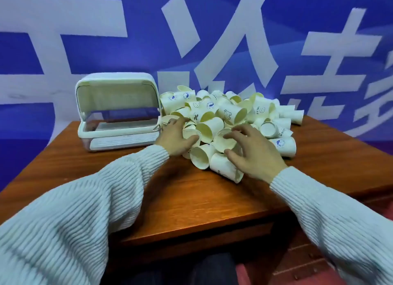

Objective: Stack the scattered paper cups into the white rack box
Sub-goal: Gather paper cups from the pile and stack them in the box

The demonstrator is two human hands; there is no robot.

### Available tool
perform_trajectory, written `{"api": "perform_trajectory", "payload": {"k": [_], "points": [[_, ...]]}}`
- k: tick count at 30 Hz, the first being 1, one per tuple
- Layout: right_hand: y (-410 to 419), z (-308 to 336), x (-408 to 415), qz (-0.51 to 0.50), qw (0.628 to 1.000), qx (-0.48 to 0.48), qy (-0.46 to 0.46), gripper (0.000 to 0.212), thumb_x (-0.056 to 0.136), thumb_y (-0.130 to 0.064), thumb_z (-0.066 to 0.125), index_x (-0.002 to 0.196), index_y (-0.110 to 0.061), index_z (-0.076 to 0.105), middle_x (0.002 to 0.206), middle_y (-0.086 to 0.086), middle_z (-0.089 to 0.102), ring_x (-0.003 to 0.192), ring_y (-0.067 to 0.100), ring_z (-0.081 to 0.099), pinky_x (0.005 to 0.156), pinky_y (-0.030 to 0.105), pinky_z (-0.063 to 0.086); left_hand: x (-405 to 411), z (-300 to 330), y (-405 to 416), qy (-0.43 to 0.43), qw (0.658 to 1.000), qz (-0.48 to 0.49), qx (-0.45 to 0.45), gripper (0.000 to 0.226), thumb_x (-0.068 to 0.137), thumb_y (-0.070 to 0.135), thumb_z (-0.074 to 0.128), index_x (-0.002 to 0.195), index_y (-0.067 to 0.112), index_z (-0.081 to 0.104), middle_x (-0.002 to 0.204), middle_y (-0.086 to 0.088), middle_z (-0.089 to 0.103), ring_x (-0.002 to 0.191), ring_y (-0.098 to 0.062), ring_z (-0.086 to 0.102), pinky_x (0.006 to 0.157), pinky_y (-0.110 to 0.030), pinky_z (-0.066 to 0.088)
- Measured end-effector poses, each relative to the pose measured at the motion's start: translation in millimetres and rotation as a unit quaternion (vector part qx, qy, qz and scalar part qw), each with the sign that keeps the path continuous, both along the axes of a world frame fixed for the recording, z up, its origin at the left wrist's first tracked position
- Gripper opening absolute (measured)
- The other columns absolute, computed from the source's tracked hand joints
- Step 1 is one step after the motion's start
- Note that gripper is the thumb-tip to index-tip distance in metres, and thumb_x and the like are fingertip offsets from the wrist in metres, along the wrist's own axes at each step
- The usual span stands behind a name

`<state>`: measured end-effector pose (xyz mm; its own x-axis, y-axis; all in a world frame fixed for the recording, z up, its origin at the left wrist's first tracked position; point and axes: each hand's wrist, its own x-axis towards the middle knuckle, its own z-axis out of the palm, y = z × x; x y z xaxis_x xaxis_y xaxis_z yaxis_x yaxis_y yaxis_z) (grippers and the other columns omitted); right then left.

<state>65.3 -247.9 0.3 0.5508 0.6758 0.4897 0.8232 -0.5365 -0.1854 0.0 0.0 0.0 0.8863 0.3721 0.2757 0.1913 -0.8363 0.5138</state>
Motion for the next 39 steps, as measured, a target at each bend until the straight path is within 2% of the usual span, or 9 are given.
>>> {"api": "perform_trajectory", "payload": {"k": [3, 8, 13, 16, 23, 28, 31, 35, 39], "points": [[-7.4, -12.1, 2.3, 0.016, 0.999, 0.035, -0.013, 0.038, 0.093, -0.04, 0.065, 0.13, -0.029, 0.065, 0.143, -0.003, 0.05, 0.128, 0.019, 0.054, 0.091, 0.044, 0.055, 12.2, -9.1, 0.8, 0.019, 1.0, -0.002, -0.005, 0.085, 0.076, 0.063, 0.054, 0.149, 0.02, 0.044, 0.147, -0.013, 0.047, 0.137, -0.032, 0.043, 0.111, -0.044, 0.038], [-1.6, -13.3, 18.2, -0.008, 1.0, 0.014, 0.002, 0.047, 0.093, -0.03, 0.065, 0.14, -0.034, 0.059, 0.152, -0.001, 0.046, 0.133, 0.023, 0.052, 0.094, 0.047, 0.054, 20.5, -24.9, 5.0, 0.006, 1.0, -0.014, -0.004, 0.057, 0.091, 0.047, 0.064, 0.138, 0.015, 0.055, 0.145, -0.011, 0.047, 0.134, -0.029, 0.046, 0.109, -0.045, 0.041], [14.1, -4.9, 27.3, 0.005, 0.996, -0.068, 0.053, 0.068, 0.089, -0.028, 0.063, 0.152, -0.044, 0.043, 0.168, -0.007, 0.029, 0.148, 0.019, 0.036, 0.106, 0.047, 0.047, 12.8, -22.9, 14.6, -0.02, 1.0, -0.002, -0.002, 0.055, 0.092, 0.047, 0.064, 0.138, 0.019, 0.056, 0.146, -0.01, 0.048, 0.131, -0.028, 0.05, 0.106, -0.041, 0.041], [25.0, -2.9, 32.1, 0.014, 0.991, -0.109, 0.074, 0.068, 0.091, -0.03, 0.068, 0.153, -0.04, 0.043, 0.165, -0.006, 0.035, 0.15, 0.019, 0.035, 0.116, 0.042, 0.038, 7.5, -18.6, 21.7, -0.043, 0.999, -0.004, -0.008, 0.053, 0.092, 0.046, 0.065, 0.137, 0.018, 0.057, 0.142, -0.01, 0.05, 0.13, -0.029, 0.05, 0.105, -0.04, 0.041], [30.6, 7.0, 29.6, -0.009, 0.999, -0.03, 0.025, 0.031, 0.087, -0.038, 0.076, 0.116, -0.03, 0.069, 0.139, -0.007, 0.057, 0.129, 0.019, 0.052, 0.098, 0.044, 0.048, -16.8, -13.6, 32.7, -0.123, 0.992, 0.012, -0.027, 0.052, 0.094, 0.045, 0.065, 0.136, 0.017, 0.056, 0.141, -0.005, 0.048, 0.129, -0.024, 0.051, 0.105, -0.036, 0.039], [36.1, 11.4, 20.0, -0.009, 0.998, 0.062, 0.0, 0.024, 0.087, -0.034, 0.075, 0.11, -0.027, 0.074, 0.138, -0.007, 0.06, 0.124, 0.018, 0.058, 0.092, 0.037, 0.049, -24.7, -6.8, 41.0, -0.164, 0.985, 0.031, -0.046, 0.051, 0.093, 0.04, 0.066, 0.136, 0.015, 0.056, 0.139, -0.009, 0.047, 0.129, -0.026, 0.05, 0.103, -0.032, 0.036], [44.6, 7.5, 17.7, 0.004, 0.995, 0.095, -0.003, 0.025, 0.088, -0.038, 0.073, 0.11, -0.027, 0.073, 0.133, -0.008, 0.063, 0.119, 0.018, 0.061, 0.091, 0.041, 0.052, -28.9, -4.9, 42.8, -0.172, 0.984, 0.03, -0.047, 0.051, 0.093, 0.039, 0.066, 0.137, 0.015, 0.055, 0.14, -0.008, 0.046, 0.13, -0.025, 0.049, 0.106, -0.036, 0.037], [63.4, 11.8, 14.4, 0.026, 0.991, 0.133, -0.009, 0.029, 0.092, -0.046, 0.062, 0.112, -0.027, 0.071, 0.12, -0.013, 0.064, 0.105, 0.015, 0.062, 0.084, 0.043, 0.053, -34.6, -1.6, 50.8, -0.18, 0.982, 0.035, -0.049, 0.051, 0.093, 0.039, 0.067, 0.137, 0.015, 0.055, 0.138, -0.008, 0.048, 0.128, -0.025, 0.05, 0.105, -0.033, 0.037], [83.2, 15.9, 12.7, 0.052, 0.988, 0.147, -0.002, 0.027, 0.101, -0.04, 0.051, 0.113, -0.023, 0.069, 0.116, -0.011, 0.064, 0.102, 0.017, 0.061, 0.081, 0.041, 0.051, -40.8, 3.0, 63.5, -0.191, 0.98, 0.046, -0.045, 0.05, 0.092, 0.038, 0.068, 0.135, 0.014, 0.057, 0.134, -0.008, 0.05, 0.126, -0.024, 0.051, 0.102, -0.026, 0.033]]}}
